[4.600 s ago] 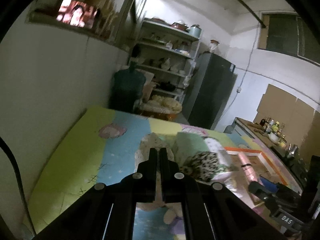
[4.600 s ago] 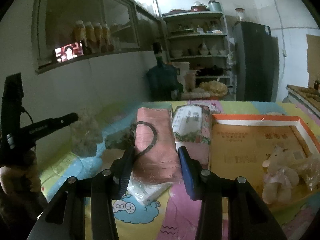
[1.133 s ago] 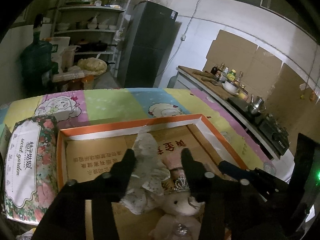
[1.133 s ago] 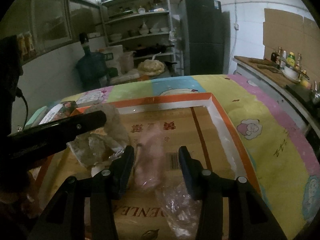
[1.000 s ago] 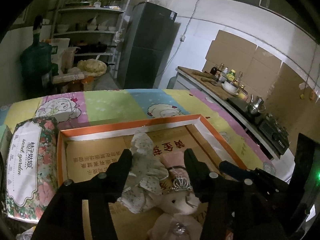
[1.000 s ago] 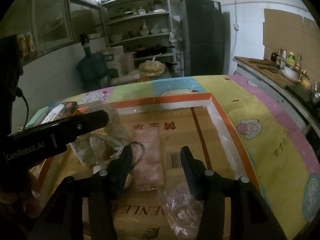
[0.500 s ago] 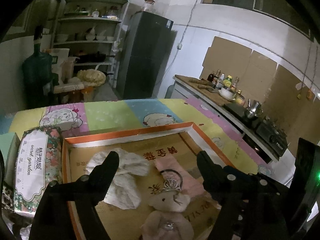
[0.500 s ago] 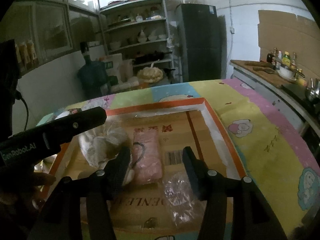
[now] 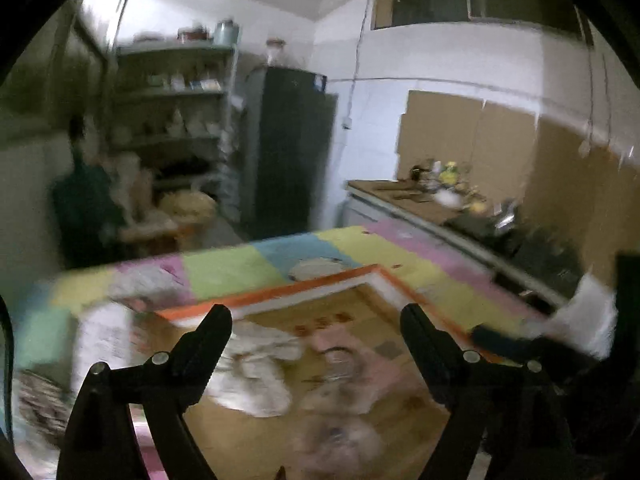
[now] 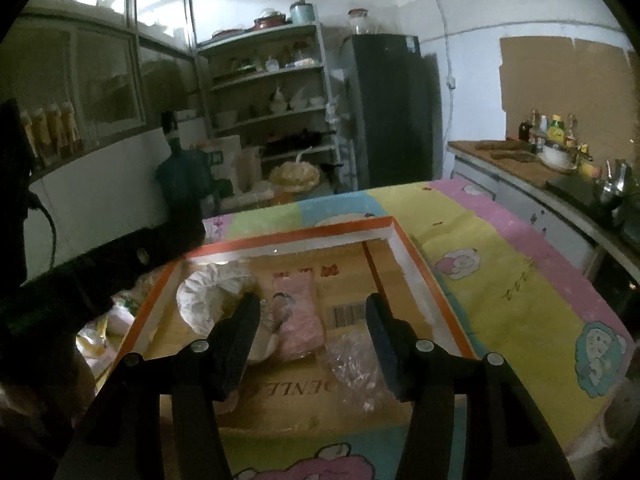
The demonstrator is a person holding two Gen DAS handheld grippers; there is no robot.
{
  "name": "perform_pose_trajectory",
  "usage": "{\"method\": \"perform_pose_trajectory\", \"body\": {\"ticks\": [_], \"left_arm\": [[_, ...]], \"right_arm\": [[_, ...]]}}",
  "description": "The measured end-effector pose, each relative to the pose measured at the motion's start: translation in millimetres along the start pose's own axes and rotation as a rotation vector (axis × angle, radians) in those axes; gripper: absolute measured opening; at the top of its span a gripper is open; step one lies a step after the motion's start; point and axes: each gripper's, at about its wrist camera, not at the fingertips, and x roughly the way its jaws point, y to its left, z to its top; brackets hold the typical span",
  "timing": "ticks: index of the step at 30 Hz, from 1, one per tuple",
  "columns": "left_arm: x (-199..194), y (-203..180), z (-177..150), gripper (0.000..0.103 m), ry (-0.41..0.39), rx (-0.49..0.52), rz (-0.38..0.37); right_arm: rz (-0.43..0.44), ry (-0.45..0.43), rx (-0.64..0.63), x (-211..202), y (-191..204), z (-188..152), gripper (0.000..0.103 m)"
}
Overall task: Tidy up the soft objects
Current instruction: 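Move both tools back toward the remaining pile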
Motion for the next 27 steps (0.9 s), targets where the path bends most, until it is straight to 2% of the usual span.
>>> {"method": "perform_pose_trajectory", "body": {"ticks": [6, 9, 13, 23, 26, 27], "left_arm": [[-32, 7, -7, 0.086, -0.062, -0.009, 0.087], [-50, 18, -11, 0.082, -0.108, -0.026, 0.141], [-65, 32, -15, 0.082, -0.115, -0.032, 0.135], [-113, 63, -26, 0.081, -0.15, -0.046, 0.197], [-124, 72, -30, 0.082, -0.158, -0.049, 0.213], [-129, 75, -32, 0.082, -0.16, -0.051, 0.217]], "right_arm": [[-0.007, -0.051, -0.007, -23, 18, -7, 0.057], [0.001, -0.075, -0.006, -35, 28, -10, 0.057], [0.025, -0.096, -0.004, -49, 41, -15, 0.057], [0.105, -0.121, -0.01, -69, 83, -23, 0.058], [0.123, -0.124, -0.022, -73, 96, -25, 0.071], [0.128, -0.124, -0.027, -74, 100, -26, 0.071]]}}
